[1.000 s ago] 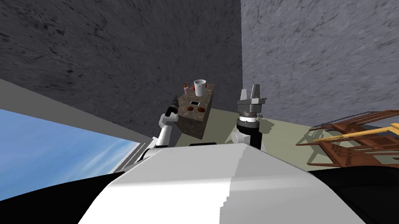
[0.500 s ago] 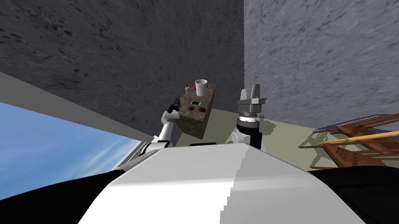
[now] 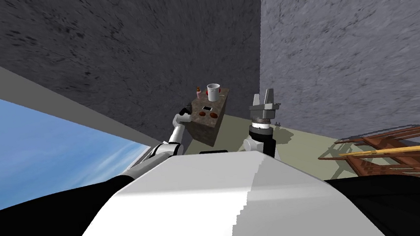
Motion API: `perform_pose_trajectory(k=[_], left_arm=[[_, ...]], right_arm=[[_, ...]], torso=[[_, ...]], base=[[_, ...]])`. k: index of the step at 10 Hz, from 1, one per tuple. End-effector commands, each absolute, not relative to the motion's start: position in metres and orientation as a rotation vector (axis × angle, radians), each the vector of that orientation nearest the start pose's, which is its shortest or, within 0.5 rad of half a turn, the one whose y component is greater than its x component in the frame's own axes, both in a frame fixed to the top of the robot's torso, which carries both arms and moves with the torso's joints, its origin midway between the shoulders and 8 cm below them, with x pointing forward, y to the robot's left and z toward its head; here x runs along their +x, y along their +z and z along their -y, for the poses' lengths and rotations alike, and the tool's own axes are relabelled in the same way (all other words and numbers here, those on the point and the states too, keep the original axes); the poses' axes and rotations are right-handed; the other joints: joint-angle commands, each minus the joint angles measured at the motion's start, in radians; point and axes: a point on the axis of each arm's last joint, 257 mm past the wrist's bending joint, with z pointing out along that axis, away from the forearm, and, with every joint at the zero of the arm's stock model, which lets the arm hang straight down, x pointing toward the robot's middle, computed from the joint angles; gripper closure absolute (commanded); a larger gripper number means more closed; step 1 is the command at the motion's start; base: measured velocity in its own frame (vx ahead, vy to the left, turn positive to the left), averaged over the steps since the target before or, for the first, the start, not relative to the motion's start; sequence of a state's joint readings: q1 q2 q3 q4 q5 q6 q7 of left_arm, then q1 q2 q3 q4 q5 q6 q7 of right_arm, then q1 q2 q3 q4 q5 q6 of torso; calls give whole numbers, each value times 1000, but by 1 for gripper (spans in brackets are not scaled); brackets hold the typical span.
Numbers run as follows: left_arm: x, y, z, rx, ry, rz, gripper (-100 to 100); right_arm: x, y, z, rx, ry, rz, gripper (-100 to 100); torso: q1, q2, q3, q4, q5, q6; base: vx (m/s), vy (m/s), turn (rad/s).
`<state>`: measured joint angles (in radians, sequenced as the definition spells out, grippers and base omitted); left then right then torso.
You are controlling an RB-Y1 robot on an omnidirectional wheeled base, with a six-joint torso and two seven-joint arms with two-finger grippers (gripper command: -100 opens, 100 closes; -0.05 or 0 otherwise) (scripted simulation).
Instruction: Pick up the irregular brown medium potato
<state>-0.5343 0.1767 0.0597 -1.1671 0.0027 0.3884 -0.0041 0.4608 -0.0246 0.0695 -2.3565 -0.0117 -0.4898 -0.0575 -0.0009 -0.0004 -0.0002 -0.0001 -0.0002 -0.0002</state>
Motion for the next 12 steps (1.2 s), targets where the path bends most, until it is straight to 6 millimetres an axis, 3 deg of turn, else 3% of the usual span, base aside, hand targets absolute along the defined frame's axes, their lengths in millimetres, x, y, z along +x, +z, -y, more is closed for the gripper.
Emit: perform_pose_trajectory(k=[1, 6, 7, 9, 10, 12], left_arm=[[674, -216, -242, -1285, -934, -1517, -100], [686, -234, -210, -1372, -894, -1627, -100], [684, -243, -212, -1384, -882, -1638, -100], [688, -247, -188, -1421, -864, -1701, -100], [685, -258, -190, -1438, -845, -1717, -100], [681, -270, -168, -1478, -811, -1790, -100]], right_arm=[[333, 67, 248, 595, 1472, -543, 0], [333, 67, 248, 595, 1472, -543, 0], [333, 67, 248, 595, 1472, -543, 0], [333, 67, 248, 595, 1472, -543, 0], [333, 67, 248, 595, 1472, -543, 0], [333, 67, 248, 595, 1472, -543, 0]], torso=[[0, 0, 0, 0, 0, 0], [0, 0, 0, 0, 0, 0], [0, 0, 0, 0, 0, 0], [0, 0, 0, 0, 0, 0], [0, 0, 0, 0, 0, 0], [0, 0, 0, 0, 0, 0]], base=[[2, -7, 40], [4, -7, 61], [6, -8, 31], [5, -8, 93], [9, -11, 32], [8, -8, 74]])
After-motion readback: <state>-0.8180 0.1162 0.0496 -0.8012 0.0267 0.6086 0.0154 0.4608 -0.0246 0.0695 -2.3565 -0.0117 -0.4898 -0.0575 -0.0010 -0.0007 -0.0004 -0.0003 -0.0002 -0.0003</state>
